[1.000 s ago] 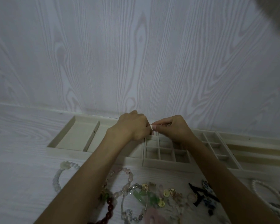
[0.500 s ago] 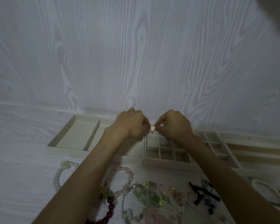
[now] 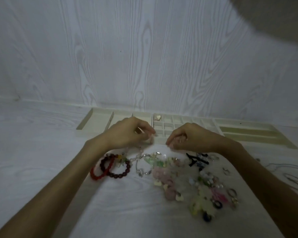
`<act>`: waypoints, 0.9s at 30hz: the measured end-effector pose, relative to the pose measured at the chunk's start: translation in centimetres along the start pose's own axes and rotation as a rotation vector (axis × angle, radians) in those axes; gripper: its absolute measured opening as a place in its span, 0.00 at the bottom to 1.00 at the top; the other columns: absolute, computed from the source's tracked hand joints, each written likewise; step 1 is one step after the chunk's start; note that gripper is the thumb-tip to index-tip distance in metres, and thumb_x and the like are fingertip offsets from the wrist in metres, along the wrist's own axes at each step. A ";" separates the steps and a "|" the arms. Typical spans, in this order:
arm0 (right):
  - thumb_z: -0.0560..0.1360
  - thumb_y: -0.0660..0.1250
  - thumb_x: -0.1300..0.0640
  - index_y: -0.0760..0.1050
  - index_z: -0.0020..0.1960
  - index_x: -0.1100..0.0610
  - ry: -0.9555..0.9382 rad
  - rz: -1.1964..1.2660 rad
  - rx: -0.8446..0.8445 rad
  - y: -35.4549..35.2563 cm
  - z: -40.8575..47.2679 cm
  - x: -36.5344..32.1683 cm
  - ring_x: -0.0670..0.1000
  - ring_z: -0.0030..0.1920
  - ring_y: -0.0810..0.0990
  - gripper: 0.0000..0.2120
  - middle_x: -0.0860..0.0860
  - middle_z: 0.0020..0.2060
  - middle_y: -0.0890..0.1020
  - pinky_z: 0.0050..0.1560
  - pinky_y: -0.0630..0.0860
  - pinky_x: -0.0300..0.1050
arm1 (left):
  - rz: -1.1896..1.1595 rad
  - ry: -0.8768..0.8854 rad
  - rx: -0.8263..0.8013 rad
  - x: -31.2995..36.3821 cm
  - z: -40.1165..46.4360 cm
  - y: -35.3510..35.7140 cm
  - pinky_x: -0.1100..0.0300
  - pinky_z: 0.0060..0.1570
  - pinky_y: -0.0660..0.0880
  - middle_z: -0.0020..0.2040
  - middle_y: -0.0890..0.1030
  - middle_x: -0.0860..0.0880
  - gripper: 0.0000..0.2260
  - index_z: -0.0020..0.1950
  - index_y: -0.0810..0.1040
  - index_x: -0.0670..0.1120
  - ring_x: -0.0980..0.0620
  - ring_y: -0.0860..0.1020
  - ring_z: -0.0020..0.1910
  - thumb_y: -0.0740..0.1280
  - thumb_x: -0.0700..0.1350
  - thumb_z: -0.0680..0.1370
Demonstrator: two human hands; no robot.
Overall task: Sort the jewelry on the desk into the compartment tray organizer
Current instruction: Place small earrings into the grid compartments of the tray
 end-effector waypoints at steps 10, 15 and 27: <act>0.74 0.69 0.59 0.83 0.50 0.51 -0.110 0.016 0.006 4.0 -5.8 -2.2 0.39 0.40 0.79 0.07 0.46 0.45 0.85 0.41 0.72 0.28 | 0.141 0.080 -0.304 2.1 -5.3 6.6 0.64 0.52 0.74 0.54 0.81 0.60 0.14 0.57 0.81 0.55 0.60 0.77 0.51 0.73 0.45 0.72; 0.65 0.72 0.38 0.79 0.49 0.42 -0.094 -0.017 0.035 5.2 -7.1 -2.2 0.41 0.41 0.77 0.15 0.39 0.42 0.80 0.42 0.76 0.40 | 0.237 0.061 -0.181 2.0 -5.1 7.0 0.61 0.48 0.74 0.47 0.78 0.64 0.12 0.53 0.80 0.58 0.62 0.76 0.47 0.73 0.52 0.71; 0.74 0.68 0.53 0.79 0.48 0.48 -0.013 -0.124 0.276 4.5 -5.0 1.4 0.35 0.36 0.69 0.04 0.38 0.37 0.70 0.33 0.60 0.30 | -0.033 -0.009 0.056 0.7 -3.6 5.1 0.52 0.52 0.76 0.44 0.84 0.58 0.07 0.52 0.83 0.54 0.61 0.80 0.45 0.69 0.52 0.76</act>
Point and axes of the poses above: each hand's wrist, its own z-axis towards the middle knuckle, its own y-axis out of the palm, x = y × z, the point moved 8 cm from there along z, towards the middle knuckle
